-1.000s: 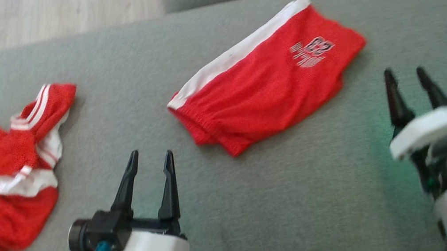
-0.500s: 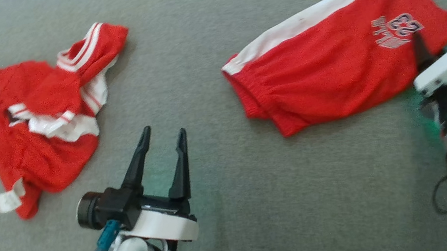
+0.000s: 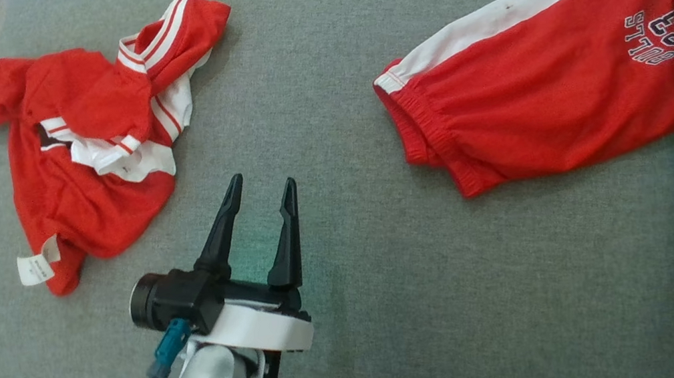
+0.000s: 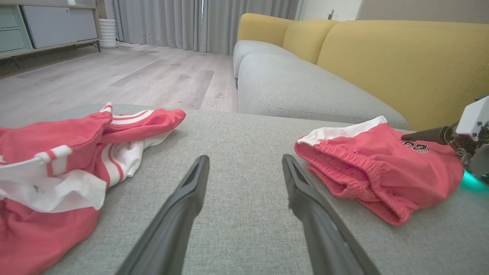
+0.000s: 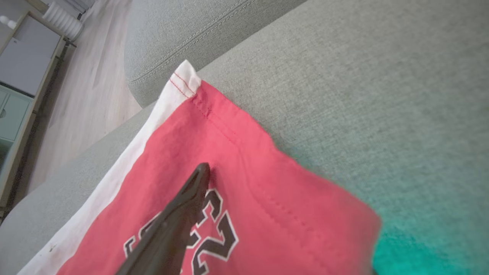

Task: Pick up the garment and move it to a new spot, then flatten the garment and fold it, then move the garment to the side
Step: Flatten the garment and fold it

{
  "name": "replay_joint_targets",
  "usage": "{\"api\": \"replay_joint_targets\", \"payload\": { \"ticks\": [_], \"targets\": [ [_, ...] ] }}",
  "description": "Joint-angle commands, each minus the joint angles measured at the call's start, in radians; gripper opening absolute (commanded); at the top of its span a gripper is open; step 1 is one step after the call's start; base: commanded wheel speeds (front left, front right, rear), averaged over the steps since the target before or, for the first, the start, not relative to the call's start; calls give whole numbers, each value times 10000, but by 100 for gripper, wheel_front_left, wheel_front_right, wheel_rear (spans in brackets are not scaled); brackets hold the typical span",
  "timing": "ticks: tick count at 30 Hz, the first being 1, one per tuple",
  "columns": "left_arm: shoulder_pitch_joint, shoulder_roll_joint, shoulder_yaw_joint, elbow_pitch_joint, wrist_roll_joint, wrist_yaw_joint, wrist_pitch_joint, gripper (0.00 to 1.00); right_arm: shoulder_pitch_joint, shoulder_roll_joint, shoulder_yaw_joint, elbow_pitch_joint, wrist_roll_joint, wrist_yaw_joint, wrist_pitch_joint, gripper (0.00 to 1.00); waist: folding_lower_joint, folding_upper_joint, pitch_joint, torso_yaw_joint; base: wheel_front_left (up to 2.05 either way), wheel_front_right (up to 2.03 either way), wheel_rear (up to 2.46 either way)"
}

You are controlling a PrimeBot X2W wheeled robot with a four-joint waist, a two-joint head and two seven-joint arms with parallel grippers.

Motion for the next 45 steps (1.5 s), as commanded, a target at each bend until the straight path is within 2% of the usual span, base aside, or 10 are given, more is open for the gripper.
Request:
{"api": "replay_joint_targets", "payload": {
  "ticks": [1,3,4,5,6,18,32,39,45],
  "targets": [
    [-286,37,193,-347,-123,65,-51,100,230,290,52,410,-298,-9,450,100,0,0,56,15,0,0,0],
    [-309,37,161,-362,-152,91,-51,100,140,263,-40,465,-564,-9,517,100,0,0,100,17,0,0,0],
    [-332,36,146,-363,-167,103,-51,100,96,256,-114,485,-663,-9,539,46,0,0,119,19,0,0,0],
    [-363,36,134,-362,-187,115,-51,100,45,265,-170,499,-764,-9,542,3,0,0,140,18,0,0,0],
    [-400,36,127,-355,-209,124,-51,100,-10,290,-205,510,-858,-9,532,0,0,0,158,13,0,0,0],
    [-442,36,235,-244,-213,159,-51,100,-181,603,-269,267,-1127,-9,-1165,0,0,0,-87,-426,0,0,0],
    [280,36,531,-171,-67,149,-51,100,1200,645,-111,-299,-551,-9,-3261,0,0,0,-1342,-1818,0,0,0],
    [682,36,824,-215,-88,166,-51,100,2056,583,-447,-700,-156,-9,-3577,0,0,0,-1805,-2281,0,0,0],
    [866,36,1104,-236,2,119,-51,100,2348,537,-586,-1017,12,-9,-3468,0,0,0,-1897,-2409,0,0,0]
  ]
}}
